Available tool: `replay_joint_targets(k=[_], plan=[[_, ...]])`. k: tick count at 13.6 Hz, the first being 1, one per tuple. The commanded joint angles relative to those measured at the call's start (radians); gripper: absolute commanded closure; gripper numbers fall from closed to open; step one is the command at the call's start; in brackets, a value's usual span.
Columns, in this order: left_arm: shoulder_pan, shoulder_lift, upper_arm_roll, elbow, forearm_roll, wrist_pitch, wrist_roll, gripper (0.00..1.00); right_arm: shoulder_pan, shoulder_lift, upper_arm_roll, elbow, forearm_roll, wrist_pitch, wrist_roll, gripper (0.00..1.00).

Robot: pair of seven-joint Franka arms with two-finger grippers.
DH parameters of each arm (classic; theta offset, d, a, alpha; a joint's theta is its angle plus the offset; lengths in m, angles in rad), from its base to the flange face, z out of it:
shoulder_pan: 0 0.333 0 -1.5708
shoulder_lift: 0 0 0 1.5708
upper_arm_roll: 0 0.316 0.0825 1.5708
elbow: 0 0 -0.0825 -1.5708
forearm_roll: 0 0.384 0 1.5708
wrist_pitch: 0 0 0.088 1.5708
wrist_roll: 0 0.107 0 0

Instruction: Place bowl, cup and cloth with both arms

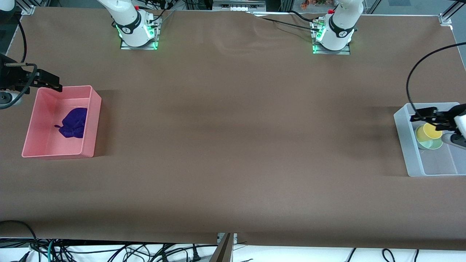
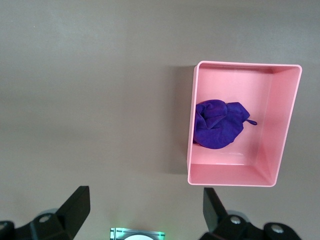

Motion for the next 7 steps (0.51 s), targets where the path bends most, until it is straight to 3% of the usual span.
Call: replay_joint_targets(k=[1,5,7], plan=[[-0.08,-0.074,0.026,-0.016,0.011,-0.027,-0.039,0.0,-0.008,-0.01,0.009,-0.011,-0.014,0.009,-0.003,0.0],[-0.409,-0.238,0.371,-0.136,-0.096,-0.013,-0.129,0.0,-0.007,-0.01,0.011,-0.011,-0.016,0.01,-0.003,0.0],[-0.512,-0.374,0.46,-0.307,-0.131,0.112,-0.263,0.0,-0.007,-0.01,0.009,-0.011,-0.017,0.01,-0.005,0.0]])
